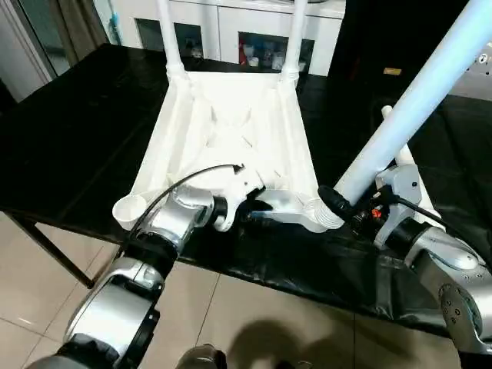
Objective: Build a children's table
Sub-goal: Move table base, then insert table leg to table base
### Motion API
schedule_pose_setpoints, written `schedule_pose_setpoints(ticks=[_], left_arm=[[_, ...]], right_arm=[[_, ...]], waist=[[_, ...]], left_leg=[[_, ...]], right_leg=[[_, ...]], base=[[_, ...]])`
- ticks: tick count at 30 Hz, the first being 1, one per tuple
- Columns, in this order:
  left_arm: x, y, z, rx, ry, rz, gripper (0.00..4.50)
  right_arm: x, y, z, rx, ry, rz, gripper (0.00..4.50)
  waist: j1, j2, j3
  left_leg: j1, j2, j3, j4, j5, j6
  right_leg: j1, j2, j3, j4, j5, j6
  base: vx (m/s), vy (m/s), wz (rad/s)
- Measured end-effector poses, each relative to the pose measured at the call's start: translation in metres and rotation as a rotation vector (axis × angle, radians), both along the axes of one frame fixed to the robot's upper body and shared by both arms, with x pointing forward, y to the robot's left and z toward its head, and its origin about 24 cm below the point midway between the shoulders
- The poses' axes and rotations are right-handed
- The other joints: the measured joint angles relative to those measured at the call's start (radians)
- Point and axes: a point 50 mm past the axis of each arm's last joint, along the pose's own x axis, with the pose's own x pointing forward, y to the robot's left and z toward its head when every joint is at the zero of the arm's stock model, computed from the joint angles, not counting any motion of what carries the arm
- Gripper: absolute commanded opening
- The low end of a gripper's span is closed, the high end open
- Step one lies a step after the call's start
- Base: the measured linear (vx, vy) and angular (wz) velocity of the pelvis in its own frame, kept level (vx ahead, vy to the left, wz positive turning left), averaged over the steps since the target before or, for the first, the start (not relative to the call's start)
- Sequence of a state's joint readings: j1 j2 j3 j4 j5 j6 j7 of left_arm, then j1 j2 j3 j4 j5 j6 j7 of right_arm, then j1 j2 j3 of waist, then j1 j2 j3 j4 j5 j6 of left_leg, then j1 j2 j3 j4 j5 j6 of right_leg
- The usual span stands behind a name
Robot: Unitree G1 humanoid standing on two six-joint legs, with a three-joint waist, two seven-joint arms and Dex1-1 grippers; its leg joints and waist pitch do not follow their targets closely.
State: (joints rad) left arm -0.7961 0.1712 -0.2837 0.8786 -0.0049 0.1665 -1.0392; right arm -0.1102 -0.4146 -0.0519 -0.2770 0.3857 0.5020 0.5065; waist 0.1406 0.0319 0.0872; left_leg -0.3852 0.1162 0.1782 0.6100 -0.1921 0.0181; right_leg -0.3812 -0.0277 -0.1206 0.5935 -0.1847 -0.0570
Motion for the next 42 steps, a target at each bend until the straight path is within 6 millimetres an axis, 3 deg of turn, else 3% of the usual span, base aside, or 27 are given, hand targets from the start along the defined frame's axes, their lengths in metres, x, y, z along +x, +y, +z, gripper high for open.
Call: schedule_pose_setpoints(ticks=[12,23,30,36,37,42], left_arm=[[0.003,0.003,-0.001,-0.012,-0.002,-0.002,1.14],[0.000,0.007,-0.001,-0.021,0.021,-0.058,0.84],[0.003,0.006,-0.001,-0.015,0.022,-0.007,0.81],[-0.004,0.011,0.000,0.002,-0.035,0.020,0.81],[-0.006,0.012,0.000,0.002,-0.039,0.005,1.37],[-0.007,0.010,0.004,0.002,-0.052,-0.071,1.70]], right_arm=[[0.000,0.000,0.001,-0.003,-0.002,0.002,1.91],[0.000,0.000,0.001,-0.011,-0.001,0.012,1.91],[0.000,0.004,0.000,-0.019,0.014,0.049,1.91],[0.001,0.006,0.000,-0.015,0.013,0.052,1.91],[0.001,0.007,0.000,-0.014,0.013,0.053,1.91],[0.001,0.009,-0.001,-0.013,0.016,0.062,1.91]], waist=[[0.004,0.000,0.000],[0.009,0.001,0.000],[0.006,0.000,0.000],[-0.018,-0.006,0.000],[-0.018,-0.007,0.000],[0.004,-0.007,0.000]], left_leg=[[0.000,0.000,0.000,0.000,0.000,0.000],[0.000,0.000,0.003,0.000,0.000,0.000],[0.000,0.000,0.004,0.001,0.000,0.001],[0.000,0.000,0.005,0.001,0.001,0.002],[-0.001,0.000,0.005,0.000,0.001,0.002],[-0.001,0.000,0.005,0.001,0.001,0.003]], right_leg=[[0.000,0.000,0.000,0.000,0.001,0.000],[0.001,-0.003,0.000,0.000,0.000,0.001],[0.001,-0.003,0.000,0.000,0.001,0.001],[-0.001,-0.003,0.000,0.001,0.003,0.001],[-0.001,-0.003,0.000,0.000,0.002,0.001],[0.000,-0.004,0.000,0.000,0.001,0.003]], base=[[0.000,0.000,0.00],[0.000,0.000,0.00],[0.000,0.000,0.00],[0.000,0.000,0.00],[0.000,0.000,0.00],[0.000,0.000,0.00]])
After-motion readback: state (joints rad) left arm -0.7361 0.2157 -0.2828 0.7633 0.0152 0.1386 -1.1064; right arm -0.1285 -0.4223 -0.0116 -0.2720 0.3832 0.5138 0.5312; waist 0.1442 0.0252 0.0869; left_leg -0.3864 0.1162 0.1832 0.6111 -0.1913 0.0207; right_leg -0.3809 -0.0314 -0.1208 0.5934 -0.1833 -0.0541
